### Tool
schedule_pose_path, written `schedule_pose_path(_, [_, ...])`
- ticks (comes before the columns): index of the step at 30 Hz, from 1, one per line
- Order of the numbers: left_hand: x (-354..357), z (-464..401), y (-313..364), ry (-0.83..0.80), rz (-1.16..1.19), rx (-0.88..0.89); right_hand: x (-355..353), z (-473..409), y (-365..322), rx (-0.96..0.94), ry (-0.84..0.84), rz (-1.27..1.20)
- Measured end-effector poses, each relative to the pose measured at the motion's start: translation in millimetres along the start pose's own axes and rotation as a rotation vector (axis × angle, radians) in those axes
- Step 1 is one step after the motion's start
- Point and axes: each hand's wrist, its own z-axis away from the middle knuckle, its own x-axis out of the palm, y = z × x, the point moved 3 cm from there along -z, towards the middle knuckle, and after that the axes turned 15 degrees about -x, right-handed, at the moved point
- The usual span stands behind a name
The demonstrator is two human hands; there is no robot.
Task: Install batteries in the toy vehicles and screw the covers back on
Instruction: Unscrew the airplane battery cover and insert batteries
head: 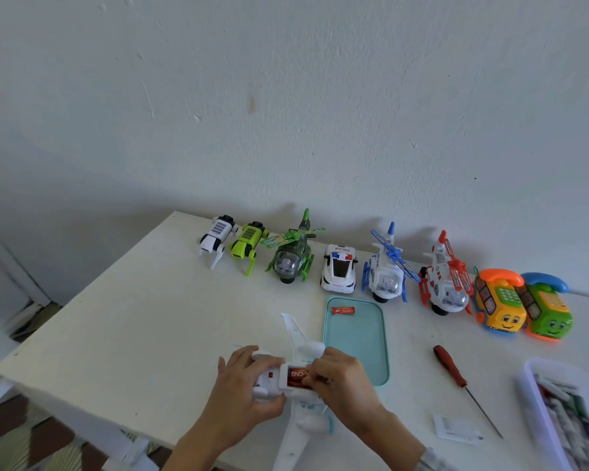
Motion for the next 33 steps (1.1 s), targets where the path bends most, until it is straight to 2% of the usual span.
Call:
schedule_pose_path(3, [1, 0, 0, -0.001, -0.011, 0.001, 0, -1, -2, 0.002, -0.002, 0.048])
schedule_pose_path(8, [1, 2, 1, 0.006, -0.024, -0.008, 6, 0, 2, 0.153, -0.021, 0.039])
schedule_pose_path(13, [0, 2, 2, 0.005, -0.032, -0.016, -11, -17, 13, 0.395, -0.142, -0.244])
schedule_pose_path(15, [0, 1, 1, 0.01, -0.026, -0.019, -23, -29, 26, 0.476, -0.064, -0.31])
schedule_pose_path(18, [0, 0, 2, 0.009, -0.031, -0.027, -36, -42, 58, 0.554, 0.019, -0.165])
schedule_pose_path(21, [2, 0, -1, 0.013, -0.03, -0.023, -30, -42, 96, 0.61, -0.156, 0.059])
schedule_pose_path(24, [2, -1, -2, 0.025, -0.017, -0.012, -24, -40, 111, 0.577, -0.292, 0.176])
schedule_pose_path(28, [1, 0, 0, 0.054, -0.019, -0.003, -17, -36, 116, 0.53, -0.363, 0.239])
schedule_pose_path(33, [1, 2, 1, 0.001, -0.062, -0.024, -13, -36, 116, 0.488, -0.407, 0.22])
